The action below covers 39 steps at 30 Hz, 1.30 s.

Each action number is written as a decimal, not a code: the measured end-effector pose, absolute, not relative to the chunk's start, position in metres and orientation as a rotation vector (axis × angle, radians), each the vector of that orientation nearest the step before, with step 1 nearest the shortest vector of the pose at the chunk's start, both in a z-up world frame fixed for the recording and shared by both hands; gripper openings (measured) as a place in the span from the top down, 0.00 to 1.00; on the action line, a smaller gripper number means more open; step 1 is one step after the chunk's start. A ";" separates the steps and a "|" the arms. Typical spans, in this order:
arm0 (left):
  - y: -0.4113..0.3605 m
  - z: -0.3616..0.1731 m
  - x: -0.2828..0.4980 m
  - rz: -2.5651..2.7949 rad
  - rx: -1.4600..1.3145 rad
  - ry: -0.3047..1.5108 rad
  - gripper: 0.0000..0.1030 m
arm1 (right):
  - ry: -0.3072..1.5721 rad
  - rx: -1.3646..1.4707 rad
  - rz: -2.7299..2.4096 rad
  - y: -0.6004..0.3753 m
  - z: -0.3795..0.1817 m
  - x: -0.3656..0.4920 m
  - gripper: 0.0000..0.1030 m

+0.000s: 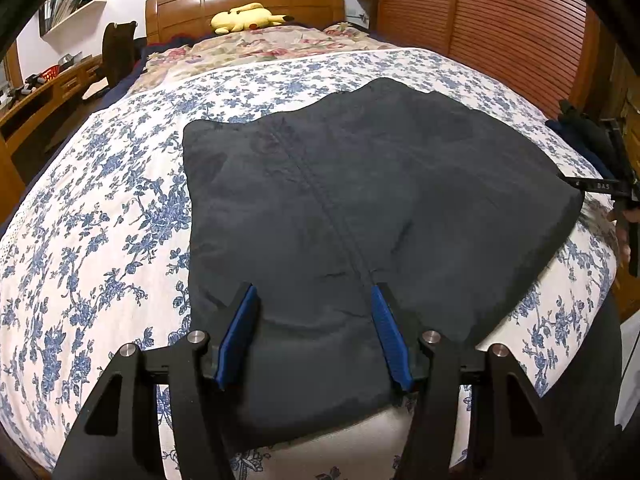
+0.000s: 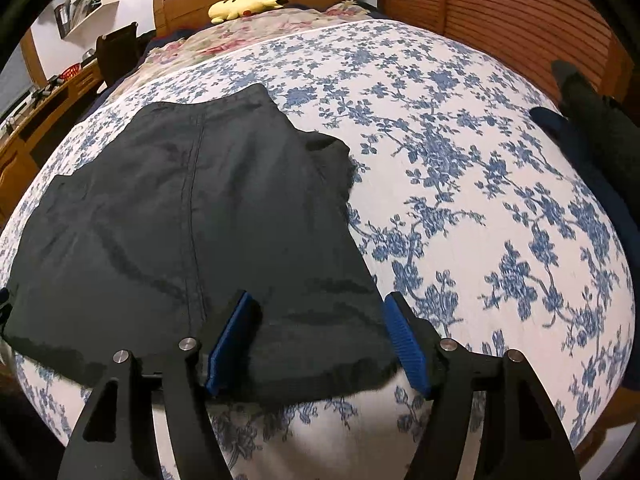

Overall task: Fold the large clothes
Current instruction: 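Open the right gripper and withdraw it from the folded jacket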

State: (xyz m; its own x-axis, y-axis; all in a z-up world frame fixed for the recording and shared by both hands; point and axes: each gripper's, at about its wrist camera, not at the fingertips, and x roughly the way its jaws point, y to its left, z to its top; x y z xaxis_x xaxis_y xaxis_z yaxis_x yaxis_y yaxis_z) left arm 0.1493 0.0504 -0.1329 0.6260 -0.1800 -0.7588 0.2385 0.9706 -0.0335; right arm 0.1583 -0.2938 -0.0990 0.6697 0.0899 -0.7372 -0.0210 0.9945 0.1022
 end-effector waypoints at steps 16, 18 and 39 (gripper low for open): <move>0.050 -0.134 0.153 -0.235 0.080 0.862 0.41 | 0.781 0.177 0.072 -0.312 -0.075 0.113 0.22; 0.048 -0.134 0.153 -0.232 0.089 0.859 0.41 | 0.778 0.232 0.115 -0.315 -0.078 0.108 0.22; 0.047 -0.135 0.152 -0.220 0.103 0.861 0.41 | 0.802 0.447 0.194 -0.327 -0.104 0.121 0.22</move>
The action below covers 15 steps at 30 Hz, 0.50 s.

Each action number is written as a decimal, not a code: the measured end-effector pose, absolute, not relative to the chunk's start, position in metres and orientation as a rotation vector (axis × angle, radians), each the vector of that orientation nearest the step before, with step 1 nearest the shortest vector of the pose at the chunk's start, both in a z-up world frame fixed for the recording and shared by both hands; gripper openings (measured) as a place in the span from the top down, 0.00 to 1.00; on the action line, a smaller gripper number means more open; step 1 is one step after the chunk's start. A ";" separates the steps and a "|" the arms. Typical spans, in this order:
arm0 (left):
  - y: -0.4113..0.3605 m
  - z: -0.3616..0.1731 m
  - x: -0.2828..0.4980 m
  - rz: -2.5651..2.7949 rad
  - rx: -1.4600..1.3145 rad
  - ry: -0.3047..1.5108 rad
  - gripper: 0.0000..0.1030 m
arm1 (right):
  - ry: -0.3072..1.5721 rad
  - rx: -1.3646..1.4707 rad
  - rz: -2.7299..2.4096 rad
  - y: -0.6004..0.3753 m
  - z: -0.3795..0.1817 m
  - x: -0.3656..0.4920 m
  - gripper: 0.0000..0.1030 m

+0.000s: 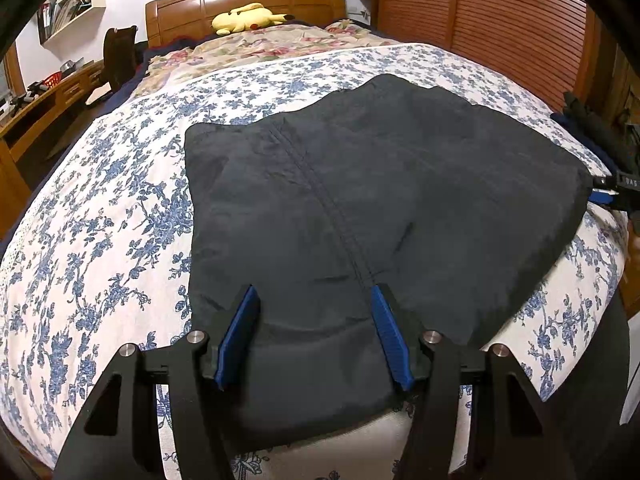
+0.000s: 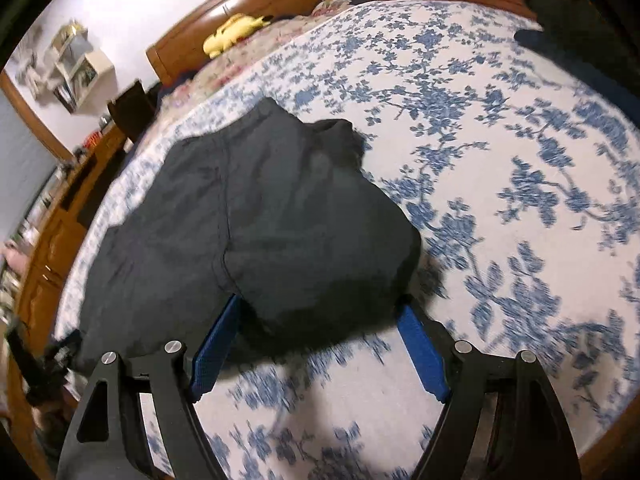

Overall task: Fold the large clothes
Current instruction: 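Open the right gripper and withdraw it from the folded jacket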

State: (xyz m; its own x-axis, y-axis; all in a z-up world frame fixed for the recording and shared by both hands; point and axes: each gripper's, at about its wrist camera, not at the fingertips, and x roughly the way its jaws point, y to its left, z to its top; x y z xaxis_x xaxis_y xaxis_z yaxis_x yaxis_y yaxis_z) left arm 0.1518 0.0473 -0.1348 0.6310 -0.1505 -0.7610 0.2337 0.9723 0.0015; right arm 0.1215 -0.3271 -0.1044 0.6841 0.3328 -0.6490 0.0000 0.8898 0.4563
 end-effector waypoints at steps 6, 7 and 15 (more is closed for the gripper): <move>0.047 -0.134 0.152 -0.220 0.103 0.863 0.41 | 0.767 0.550 0.188 -0.343 -0.115 0.139 0.45; 0.047 -0.134 0.152 -0.220 0.103 0.862 0.41 | 0.776 0.553 0.185 -0.343 -0.116 0.144 0.56; 0.051 -0.124 0.146 -0.229 0.076 0.826 0.41 | 0.678 0.350 0.238 -0.301 -0.055 0.152 0.84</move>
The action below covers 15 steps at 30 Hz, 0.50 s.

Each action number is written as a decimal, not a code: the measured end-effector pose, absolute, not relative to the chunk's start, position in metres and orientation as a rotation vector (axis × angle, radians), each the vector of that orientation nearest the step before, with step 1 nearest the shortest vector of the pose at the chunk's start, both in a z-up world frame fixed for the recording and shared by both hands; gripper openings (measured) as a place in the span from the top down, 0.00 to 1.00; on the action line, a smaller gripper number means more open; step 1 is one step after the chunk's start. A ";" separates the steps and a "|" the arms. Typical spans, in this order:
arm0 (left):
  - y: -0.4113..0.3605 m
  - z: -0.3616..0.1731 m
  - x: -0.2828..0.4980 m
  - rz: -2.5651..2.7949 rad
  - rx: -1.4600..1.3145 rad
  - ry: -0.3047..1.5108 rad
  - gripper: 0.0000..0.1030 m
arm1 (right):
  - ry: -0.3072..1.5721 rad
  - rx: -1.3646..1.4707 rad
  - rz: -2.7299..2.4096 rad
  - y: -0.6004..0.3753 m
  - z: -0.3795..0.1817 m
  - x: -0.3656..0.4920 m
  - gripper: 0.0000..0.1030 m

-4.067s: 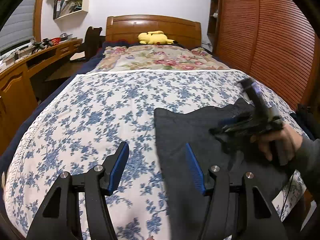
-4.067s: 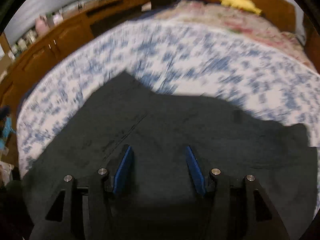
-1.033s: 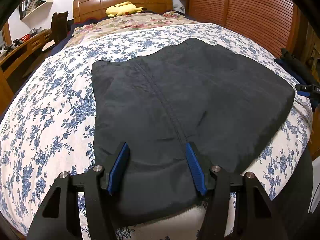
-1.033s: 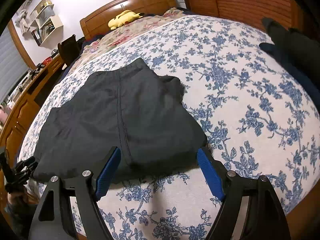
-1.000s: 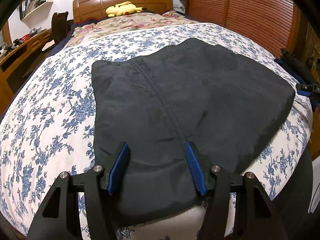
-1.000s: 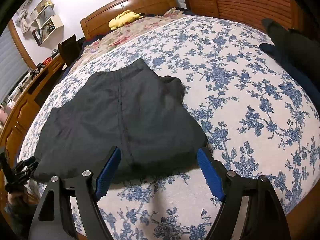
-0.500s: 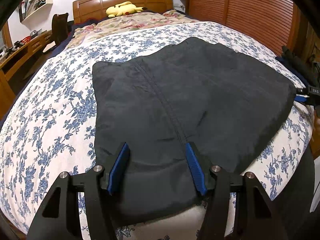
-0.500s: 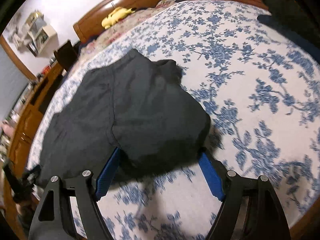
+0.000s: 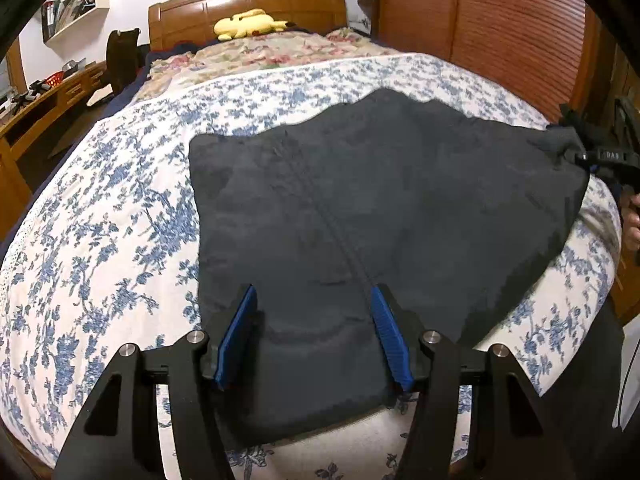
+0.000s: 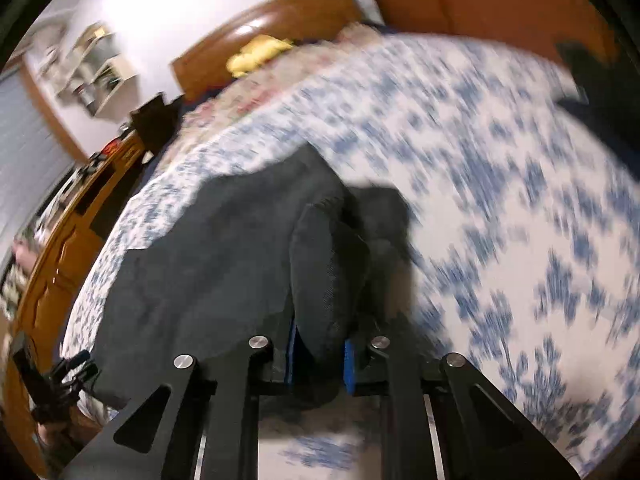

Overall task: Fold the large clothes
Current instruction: 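Open the right gripper and withdraw it from the folded jacket, then grasp the jacket's other side with the right gripper and fold it over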

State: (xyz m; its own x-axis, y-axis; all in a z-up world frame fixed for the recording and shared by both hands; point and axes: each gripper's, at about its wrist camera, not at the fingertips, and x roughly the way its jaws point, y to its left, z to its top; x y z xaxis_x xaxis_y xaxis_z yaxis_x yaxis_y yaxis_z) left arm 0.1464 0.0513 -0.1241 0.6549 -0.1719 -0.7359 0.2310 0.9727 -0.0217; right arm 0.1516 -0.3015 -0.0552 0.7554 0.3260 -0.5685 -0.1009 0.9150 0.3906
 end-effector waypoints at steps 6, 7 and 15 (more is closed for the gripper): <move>0.070 -0.107 0.135 -0.224 0.043 0.773 0.41 | 0.569 0.204 0.367 -0.225 0.013 0.151 0.87; 0.074 -0.104 0.134 -0.222 0.038 0.765 0.41 | 0.560 0.176 0.390 -0.209 0.021 0.150 0.87; 0.116 -0.092 0.116 -0.182 -0.022 0.716 0.41 | 0.540 -0.005 0.670 -0.044 0.049 0.137 0.89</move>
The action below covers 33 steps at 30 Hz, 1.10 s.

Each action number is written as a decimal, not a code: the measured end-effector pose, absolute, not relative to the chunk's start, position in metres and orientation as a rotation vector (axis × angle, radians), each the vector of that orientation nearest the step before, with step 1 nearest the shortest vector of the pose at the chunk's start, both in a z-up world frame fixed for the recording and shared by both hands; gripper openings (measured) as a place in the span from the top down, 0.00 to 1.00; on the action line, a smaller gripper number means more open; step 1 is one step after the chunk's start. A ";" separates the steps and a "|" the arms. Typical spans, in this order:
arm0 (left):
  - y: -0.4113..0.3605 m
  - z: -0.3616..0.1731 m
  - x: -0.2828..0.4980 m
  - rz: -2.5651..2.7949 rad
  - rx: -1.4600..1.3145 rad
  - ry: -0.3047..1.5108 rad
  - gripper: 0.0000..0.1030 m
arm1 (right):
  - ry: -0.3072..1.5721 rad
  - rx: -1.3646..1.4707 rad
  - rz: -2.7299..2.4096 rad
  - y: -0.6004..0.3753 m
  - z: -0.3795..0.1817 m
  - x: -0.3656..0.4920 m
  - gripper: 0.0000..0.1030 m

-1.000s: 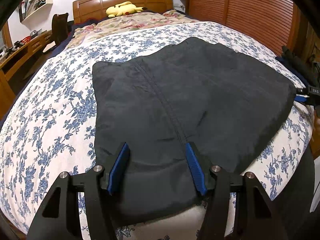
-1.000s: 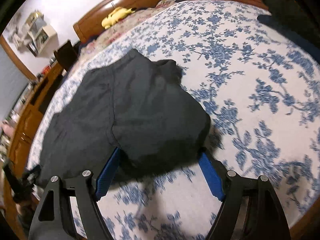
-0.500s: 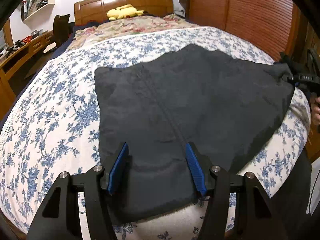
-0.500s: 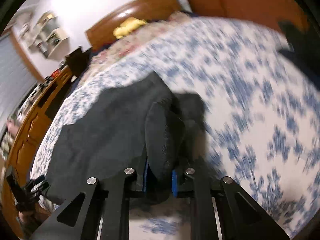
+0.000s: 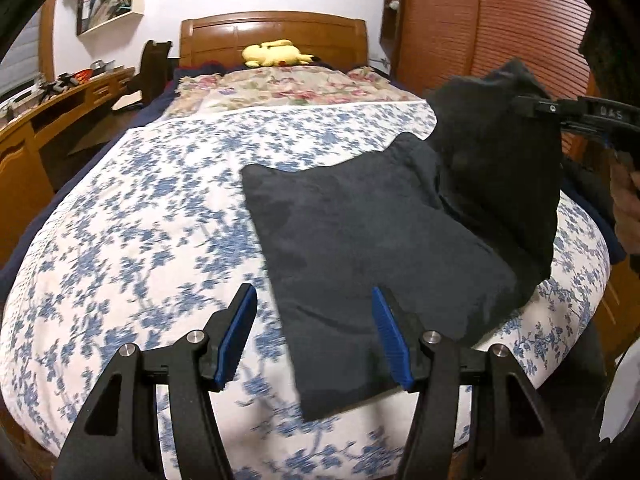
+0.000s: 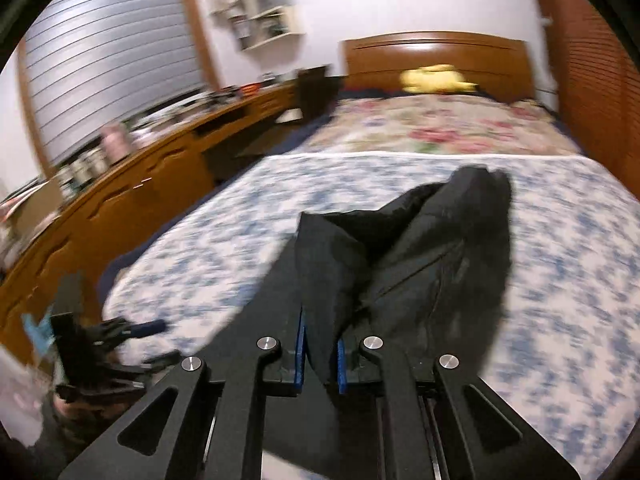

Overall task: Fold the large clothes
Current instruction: 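Grasp the jacket's other side with the right gripper and fold it over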

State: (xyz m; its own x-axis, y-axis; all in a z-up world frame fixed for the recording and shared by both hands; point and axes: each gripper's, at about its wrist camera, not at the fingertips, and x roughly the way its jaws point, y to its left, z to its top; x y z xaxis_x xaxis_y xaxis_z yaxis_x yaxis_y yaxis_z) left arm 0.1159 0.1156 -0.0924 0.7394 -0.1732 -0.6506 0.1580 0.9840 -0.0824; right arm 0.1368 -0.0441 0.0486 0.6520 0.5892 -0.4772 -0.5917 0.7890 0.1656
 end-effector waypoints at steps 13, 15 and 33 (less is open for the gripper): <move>0.157 -0.095 0.110 -0.109 -0.077 0.708 0.41 | 0.702 -0.168 0.823 0.075 -0.002 0.154 0.77; 0.154 -0.093 0.112 -0.114 -0.074 0.703 0.41 | 0.680 -0.189 0.829 0.087 0.007 0.150 0.68; 0.112 -0.064 0.103 -0.239 -0.052 0.594 0.41 | 0.717 -0.092 0.533 -0.039 -0.069 0.147 0.48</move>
